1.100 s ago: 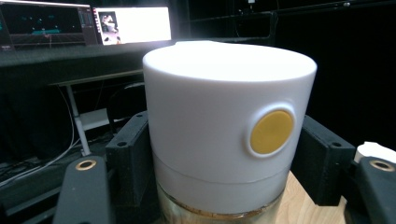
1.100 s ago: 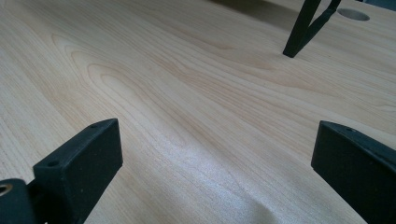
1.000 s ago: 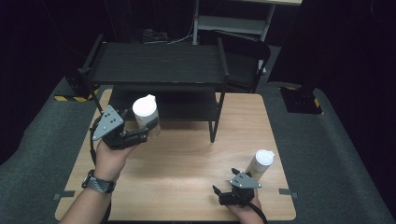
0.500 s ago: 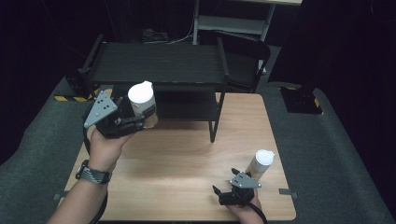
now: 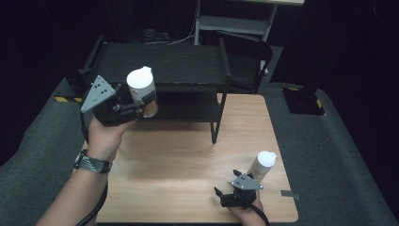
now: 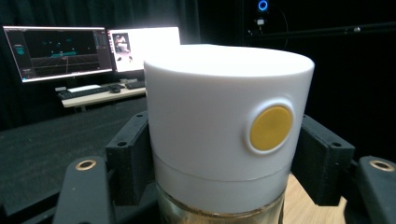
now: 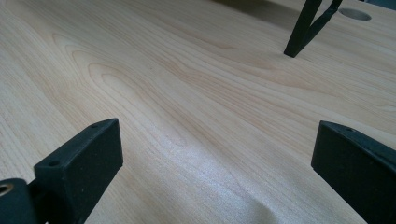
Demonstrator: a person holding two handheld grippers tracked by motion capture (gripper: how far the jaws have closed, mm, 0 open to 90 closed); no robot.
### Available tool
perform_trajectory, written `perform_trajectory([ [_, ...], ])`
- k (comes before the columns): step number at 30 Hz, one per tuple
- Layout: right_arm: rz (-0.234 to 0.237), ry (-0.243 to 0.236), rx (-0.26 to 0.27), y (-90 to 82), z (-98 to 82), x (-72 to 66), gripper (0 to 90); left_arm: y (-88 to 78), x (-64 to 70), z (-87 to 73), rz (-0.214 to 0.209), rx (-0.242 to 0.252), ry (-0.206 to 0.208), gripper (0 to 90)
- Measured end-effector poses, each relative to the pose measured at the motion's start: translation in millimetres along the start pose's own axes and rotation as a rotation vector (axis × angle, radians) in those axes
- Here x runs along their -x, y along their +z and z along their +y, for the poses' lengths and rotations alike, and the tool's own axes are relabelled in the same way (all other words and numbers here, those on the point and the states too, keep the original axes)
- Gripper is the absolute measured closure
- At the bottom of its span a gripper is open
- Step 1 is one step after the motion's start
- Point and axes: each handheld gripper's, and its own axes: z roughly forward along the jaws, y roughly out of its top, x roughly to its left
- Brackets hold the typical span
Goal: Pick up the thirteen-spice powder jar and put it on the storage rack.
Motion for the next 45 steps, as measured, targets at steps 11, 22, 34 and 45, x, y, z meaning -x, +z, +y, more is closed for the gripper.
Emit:
perform_trajectory([
  [11,0.002,0.004,0.005,-0.5,-1.0,0.5,1.7,10.4,-6.7,23.3,0.031,0.014,-0.011,30.4],
  [22,0.003,0.009,0.009,-0.7,-1.6,1.1,1.7,28.4,-12.4,36.3,0.049,0.016,-0.009,30.4],
  [34,0.007,0.009,0.021,-2.0,-4.0,1.5,1.7,54.1,-18.8,44.7,0.083,0.024,-0.02,30.4],
  [45,0.015,0.005,0.021,-1.9,-4.0,2.9,1.8,73.7,-24.3,47.6,0.124,0.004,-0.033,30.4],
])
